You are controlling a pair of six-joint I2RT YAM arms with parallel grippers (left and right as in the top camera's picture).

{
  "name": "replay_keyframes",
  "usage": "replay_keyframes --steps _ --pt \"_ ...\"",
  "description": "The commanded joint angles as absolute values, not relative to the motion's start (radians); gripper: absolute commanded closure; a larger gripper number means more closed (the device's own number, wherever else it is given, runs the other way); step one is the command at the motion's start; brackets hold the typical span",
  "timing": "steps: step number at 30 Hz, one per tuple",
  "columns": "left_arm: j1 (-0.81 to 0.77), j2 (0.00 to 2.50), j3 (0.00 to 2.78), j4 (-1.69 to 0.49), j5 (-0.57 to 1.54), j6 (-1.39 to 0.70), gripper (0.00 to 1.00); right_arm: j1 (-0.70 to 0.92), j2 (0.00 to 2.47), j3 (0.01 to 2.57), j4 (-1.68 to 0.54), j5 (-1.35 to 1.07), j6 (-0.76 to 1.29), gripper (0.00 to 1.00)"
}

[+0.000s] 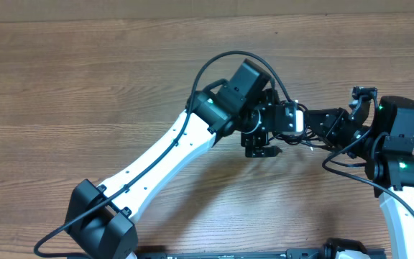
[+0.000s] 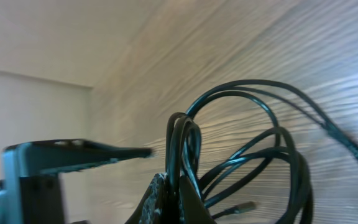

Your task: Untangle cables

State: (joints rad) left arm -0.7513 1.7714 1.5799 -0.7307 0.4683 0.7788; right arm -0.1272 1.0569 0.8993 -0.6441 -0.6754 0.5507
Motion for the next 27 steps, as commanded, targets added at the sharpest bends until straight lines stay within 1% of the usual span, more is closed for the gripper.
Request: replay_keyframes --steps 1,4,6,8,9,11,13,14,20,22,24,26,27 --pt "-0.766 1.745 1.599 -0.719 0.434 0.812 0.02 -0.147 1.052 0.916 -0.624 -0.778 0.607 0.96" --pt "-0.767 1.744 1.599 -0.725 0.435 0.807 0.05 -0.178 1.052 0.916 -0.626 -0.812 0.606 0.96" --pt "-0.767 1.745 1.599 -0.73 0.442 0.807 0.1 -0.202 1.052 0.916 -0.625 -0.861 0.606 0.96" --pt "-0.768 1.745 1.599 -0.733 0.442 0.808 0.21 -0.222 1.052 0.916 -0.625 -0.9 0.606 0.96" --pt "-0.768 1.745 1.599 -0.734 0.445 0.808 0.31 -0.234 1.052 0.916 -0.625 -0.92 0.606 0.96" --pt "-0.771 1.745 1.599 -0.736 0.467 0.808 0.38 -0.249 1.052 0.916 -0.625 -0.941 0.606 0.96" --pt "-0.774 1.745 1.599 -0.735 0.497 0.808 0.42 -0.253 1.052 0.916 -0.625 -0.953 0.606 0.96" --pt "-0.781 1.745 1.599 -0.735 0.507 0.808 0.46 -0.253 1.052 0.916 -0.625 -0.968 0.606 0.96" --pt "-0.804 1.745 1.597 -0.739 0.515 0.808 0.41 -0.253 1.052 0.916 -0.617 -0.99 0.622 0.96" --pt "-0.813 1.745 1.597 -0.74 0.517 0.808 0.42 -0.253 1.052 0.916 -0.607 -0.99 0.627 0.96" --pt "-0.815 1.745 1.597 -0.742 0.516 0.808 0.55 -0.253 1.052 0.916 -0.606 -0.99 0.63 0.96" --pt "-0.815 1.745 1.597 -0.746 0.513 0.808 0.74 -0.253 1.052 0.916 -0.607 -0.99 0.629 0.96" --pt "-0.815 1.745 1.597 -0.748 0.514 0.808 0.8 -0.253 1.052 0.916 -0.606 -0.989 0.629 0.96"
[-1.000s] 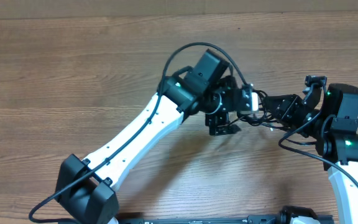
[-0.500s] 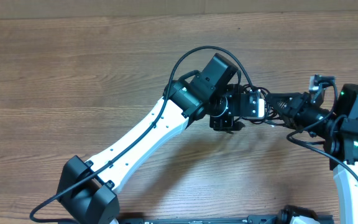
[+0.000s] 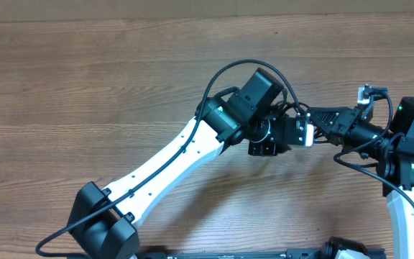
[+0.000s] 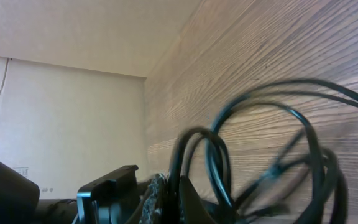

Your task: Untangle cables

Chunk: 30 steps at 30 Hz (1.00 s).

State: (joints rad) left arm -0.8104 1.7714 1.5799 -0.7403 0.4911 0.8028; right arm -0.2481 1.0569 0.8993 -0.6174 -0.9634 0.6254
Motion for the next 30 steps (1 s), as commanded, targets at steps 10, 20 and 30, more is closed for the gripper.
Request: replay_keyframes --steps 10,20,30 --pt "-0.815 1.745 1.597 -0.752 0.514 0.808 0.96 -0.253 1.052 0.916 -0.606 -0.986 0.628 0.96" --pt "-0.812 1.745 1.597 -0.746 0.337 0.69 0.96 -0.253 1.052 0.916 -0.631 -0.905 0.625 0.91" --pt "-0.812 1.745 1.597 -0.676 0.108 0.373 0.96 -0.25 1.052 0.916 -0.703 -0.804 0.594 0.16"
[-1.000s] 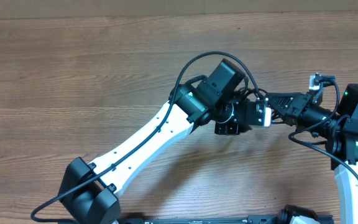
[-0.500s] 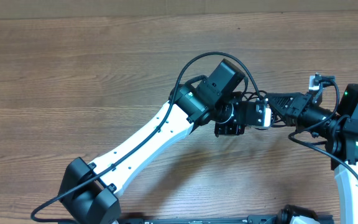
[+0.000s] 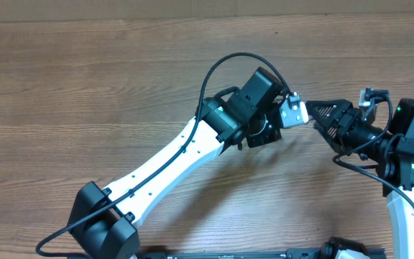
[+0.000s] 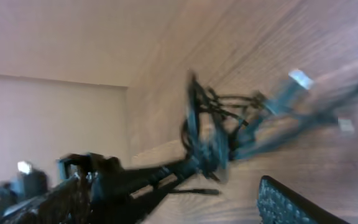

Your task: Untangle cables

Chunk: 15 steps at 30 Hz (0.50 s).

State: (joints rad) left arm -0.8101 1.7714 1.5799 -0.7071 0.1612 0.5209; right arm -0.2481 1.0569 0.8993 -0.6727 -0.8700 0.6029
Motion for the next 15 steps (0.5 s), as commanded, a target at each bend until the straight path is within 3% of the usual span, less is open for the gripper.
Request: replay_keyframes --steps 1,5,15 --pt "-0.812 1.745 1.597 -0.664 0.109 0.34 0.96 -0.25 1.052 0.916 -0.726 -0.768 0.593 0.16" --pt "-0.812 1.745 1.597 -0.627 0.118 0.238 0.96 -0.25 1.052 0.916 -0.766 -0.733 0.556 0.16" --pt "-0.813 1.745 1.597 -0.614 0.324 0.218 0.96 -0.249 1.054 0.916 -0.773 -0.67 0.548 0.17"
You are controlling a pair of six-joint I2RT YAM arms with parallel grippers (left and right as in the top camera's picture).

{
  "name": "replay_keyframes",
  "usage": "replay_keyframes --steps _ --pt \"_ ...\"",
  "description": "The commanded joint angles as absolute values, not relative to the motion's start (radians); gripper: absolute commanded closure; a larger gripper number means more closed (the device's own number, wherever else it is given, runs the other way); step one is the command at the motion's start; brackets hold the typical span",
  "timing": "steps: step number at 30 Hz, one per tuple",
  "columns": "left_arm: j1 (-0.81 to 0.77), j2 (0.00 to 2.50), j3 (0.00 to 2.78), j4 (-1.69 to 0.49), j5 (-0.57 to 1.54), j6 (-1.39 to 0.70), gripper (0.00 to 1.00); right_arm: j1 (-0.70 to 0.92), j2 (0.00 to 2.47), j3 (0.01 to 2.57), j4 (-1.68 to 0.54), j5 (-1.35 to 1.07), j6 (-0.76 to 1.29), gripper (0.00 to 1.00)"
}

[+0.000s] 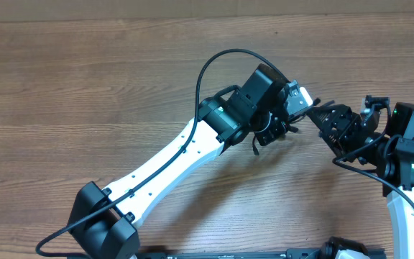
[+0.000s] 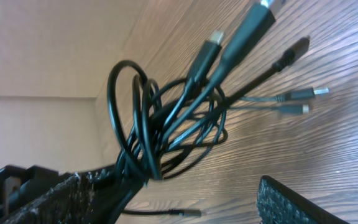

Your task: Untangle cables

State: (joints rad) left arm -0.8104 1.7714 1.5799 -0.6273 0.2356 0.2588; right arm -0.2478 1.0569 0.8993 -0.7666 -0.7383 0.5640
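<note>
A tangle of black cables (image 2: 166,118) with several plug ends fanning out hangs close in front of my right wrist camera. From overhead the same tangle (image 1: 273,128) sits under my left gripper (image 1: 286,108), which is shut on it; a white piece (image 1: 301,96) shows at that gripper's tip. Just to the right, my right gripper (image 1: 323,119) points at the tangle. In its own view the right gripper (image 2: 185,186) stands open, its fingers (image 2: 291,205) wide apart, and the cables brush past the left one. One plug end (image 2: 188,213) trails low near the table.
The wooden table (image 1: 85,79) stretches left and back of the arms. My left arm (image 1: 171,158) crosses it from the near left to the centre. The right arm's base (image 1: 408,173) stands at the right edge. A pale wall (image 2: 36,43) lies beyond the table.
The right gripper stays open and has drawn slightly back to the right. The left gripper has tipped up, its white piece now higher, and the tangle hangs from it with plugs spread out.
At first my right gripper was shut on a loop of the cables, with the left gripper against the same tangle. Both had shifted right together a moment later. Then the right gripper was open and off the cables. Now the tangle hangs from the left gripper alone.
</note>
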Motion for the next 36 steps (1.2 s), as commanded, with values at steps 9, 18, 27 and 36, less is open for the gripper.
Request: replay_keyframes --steps 9,18,27,36 --pt "-0.813 1.745 1.597 -0.578 0.493 0.134 0.96 -0.188 1.106 0.916 -0.781 -0.591 0.545 0.17" --pt "-0.812 1.744 1.6 -0.561 0.53 0.122 0.96 -0.173 1.214 0.916 -0.785 -0.558 0.544 0.2" --pt "-0.8 1.731 1.6 -0.416 0.533 -0.024 0.96 -0.173 1.257 0.916 -0.802 -0.487 0.518 0.21" --pt "-0.68 1.6 1.602 -0.395 0.533 -0.079 0.96 -0.173 1.257 0.916 -0.822 -0.393 0.496 0.78"
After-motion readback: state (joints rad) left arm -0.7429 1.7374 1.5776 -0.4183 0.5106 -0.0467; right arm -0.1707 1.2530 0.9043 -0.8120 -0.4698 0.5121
